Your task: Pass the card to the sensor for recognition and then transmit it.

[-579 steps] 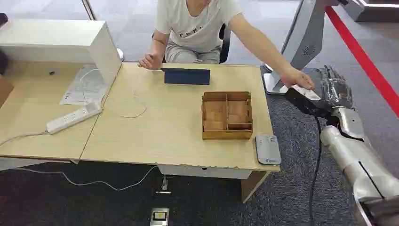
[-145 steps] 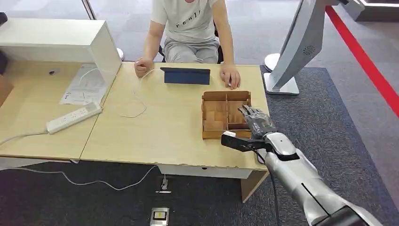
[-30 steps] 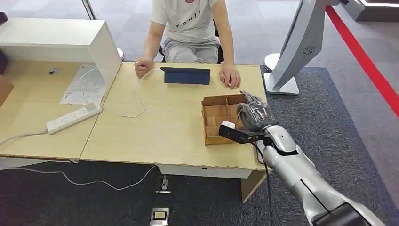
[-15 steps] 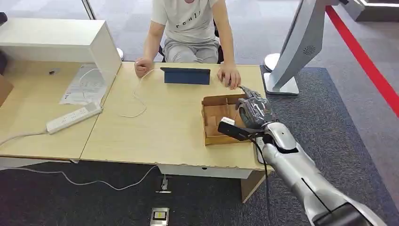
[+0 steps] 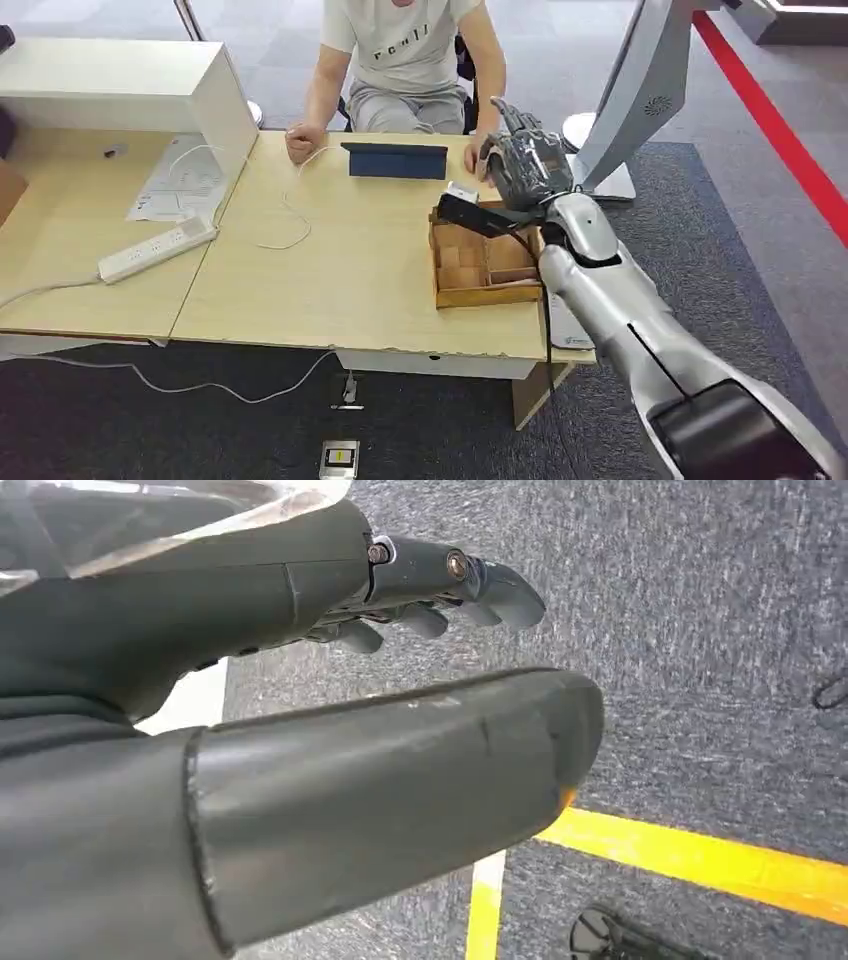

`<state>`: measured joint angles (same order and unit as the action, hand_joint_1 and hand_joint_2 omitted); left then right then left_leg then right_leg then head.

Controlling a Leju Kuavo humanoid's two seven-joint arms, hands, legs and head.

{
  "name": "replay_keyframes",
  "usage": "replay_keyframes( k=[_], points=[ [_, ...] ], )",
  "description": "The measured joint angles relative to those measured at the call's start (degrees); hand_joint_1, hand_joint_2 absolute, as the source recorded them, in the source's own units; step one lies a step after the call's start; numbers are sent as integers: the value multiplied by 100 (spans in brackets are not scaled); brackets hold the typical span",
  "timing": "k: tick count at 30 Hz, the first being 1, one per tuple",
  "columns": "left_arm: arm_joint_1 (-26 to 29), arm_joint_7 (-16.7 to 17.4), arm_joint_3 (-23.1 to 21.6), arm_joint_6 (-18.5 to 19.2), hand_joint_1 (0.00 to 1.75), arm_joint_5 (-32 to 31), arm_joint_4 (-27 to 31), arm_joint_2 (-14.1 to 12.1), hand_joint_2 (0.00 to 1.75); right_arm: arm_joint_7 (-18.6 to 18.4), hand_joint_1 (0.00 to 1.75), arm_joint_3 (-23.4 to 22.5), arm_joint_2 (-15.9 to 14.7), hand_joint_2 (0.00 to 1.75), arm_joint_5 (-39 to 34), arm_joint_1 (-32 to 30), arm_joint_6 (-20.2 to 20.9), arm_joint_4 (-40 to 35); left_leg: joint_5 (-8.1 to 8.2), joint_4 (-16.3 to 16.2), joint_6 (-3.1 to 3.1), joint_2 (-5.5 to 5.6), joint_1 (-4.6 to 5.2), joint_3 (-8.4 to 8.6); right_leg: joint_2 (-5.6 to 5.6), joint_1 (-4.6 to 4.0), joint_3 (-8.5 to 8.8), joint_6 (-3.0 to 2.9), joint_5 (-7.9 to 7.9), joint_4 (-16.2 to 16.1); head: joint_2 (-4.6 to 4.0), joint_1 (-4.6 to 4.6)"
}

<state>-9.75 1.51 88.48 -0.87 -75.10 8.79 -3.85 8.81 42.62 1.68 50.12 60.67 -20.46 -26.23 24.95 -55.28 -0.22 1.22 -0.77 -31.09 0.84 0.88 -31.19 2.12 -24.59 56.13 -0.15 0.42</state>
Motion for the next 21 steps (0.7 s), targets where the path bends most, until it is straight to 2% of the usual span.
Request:
replay_keyframes(
  k=[6,14,21],
  points=[
    [3,31,-4,-7,0,-59,0,31,0,-413,175,4,74,175,297,241,275,304,0,-1,0,1,1,-2,0,2,1,1,0,-3,0,0],
    [4,131,-4,-33,0,-48,0,66,0,-811,175,13,61,175,581,303,345,579,0,-1,0,0,1,-1,0,1,-2,1,0,-2,0,-2],
    [5,234,-4,-50,0,-55,0,94,0,-861,175,17,13,175,682,363,400,721,0,-1,0,-1,1,-1,0,1,-2,1,0,-2,0,0]
  ],
)
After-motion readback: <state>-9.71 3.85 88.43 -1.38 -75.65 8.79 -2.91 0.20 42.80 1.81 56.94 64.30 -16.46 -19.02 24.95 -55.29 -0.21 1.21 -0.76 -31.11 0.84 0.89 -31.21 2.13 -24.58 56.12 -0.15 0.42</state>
